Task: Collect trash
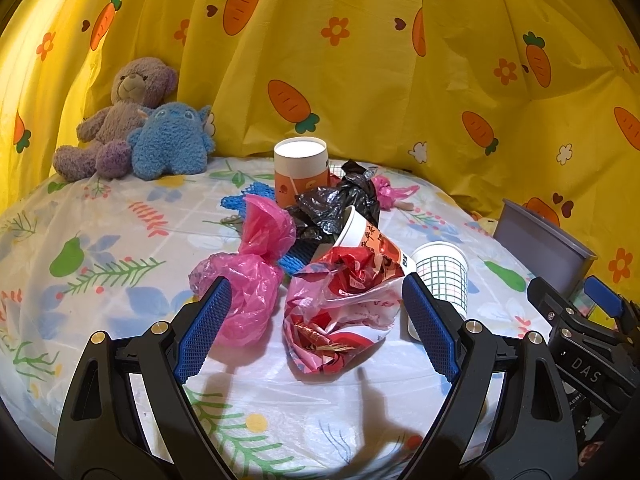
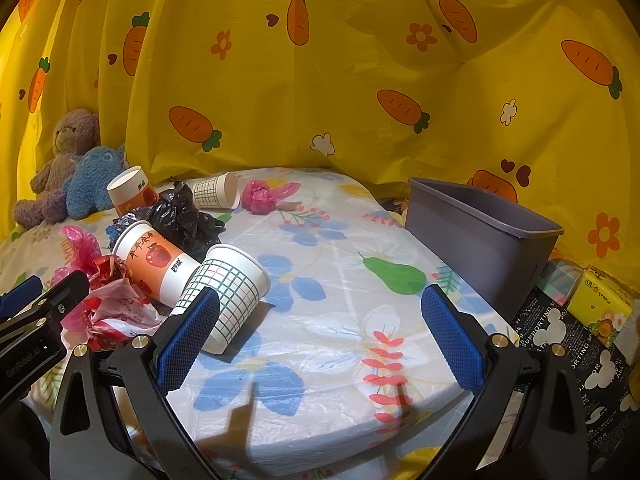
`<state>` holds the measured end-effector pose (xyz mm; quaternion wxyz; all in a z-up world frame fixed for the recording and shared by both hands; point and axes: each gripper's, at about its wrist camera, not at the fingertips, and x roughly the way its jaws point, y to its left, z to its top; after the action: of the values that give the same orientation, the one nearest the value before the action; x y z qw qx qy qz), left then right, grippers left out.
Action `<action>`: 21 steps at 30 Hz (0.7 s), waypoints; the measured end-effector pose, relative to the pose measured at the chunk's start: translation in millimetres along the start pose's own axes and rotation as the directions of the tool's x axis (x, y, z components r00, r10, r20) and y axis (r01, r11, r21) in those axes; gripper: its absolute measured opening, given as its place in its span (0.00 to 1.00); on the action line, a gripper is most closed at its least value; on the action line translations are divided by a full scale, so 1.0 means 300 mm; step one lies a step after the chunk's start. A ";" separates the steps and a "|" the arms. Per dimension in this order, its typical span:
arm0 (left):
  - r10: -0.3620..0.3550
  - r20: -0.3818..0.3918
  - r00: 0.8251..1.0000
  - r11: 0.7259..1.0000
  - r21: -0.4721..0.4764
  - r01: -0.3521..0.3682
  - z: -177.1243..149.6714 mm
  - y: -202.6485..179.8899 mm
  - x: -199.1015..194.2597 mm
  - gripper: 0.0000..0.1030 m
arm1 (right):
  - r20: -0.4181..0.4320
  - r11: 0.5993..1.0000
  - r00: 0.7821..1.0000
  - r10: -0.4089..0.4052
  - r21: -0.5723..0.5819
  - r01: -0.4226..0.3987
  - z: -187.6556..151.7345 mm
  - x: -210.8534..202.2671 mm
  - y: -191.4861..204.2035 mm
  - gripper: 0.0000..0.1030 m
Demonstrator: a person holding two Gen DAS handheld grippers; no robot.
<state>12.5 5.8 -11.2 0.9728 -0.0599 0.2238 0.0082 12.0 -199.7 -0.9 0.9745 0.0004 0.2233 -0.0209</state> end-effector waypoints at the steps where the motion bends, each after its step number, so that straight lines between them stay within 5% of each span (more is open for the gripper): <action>1: 0.002 0.000 1.000 1.000 -0.002 -0.002 -0.003 0.004 -0.001 0.83 | -0.003 1.000 1.000 0.007 -0.001 -0.007 0.000 0.004 0.002 0.95; 21: 0.030 -0.018 0.999 0.996 -0.078 -0.031 -0.065 0.216 0.005 0.83 | -0.153 0.978 0.966 0.209 0.011 -0.210 -0.040 0.208 0.175 0.76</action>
<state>2.6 67.6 -36.5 0.9675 -0.0946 0.2325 0.0315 65.1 -149.7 -39.4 0.9513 0.0230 0.2961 0.0827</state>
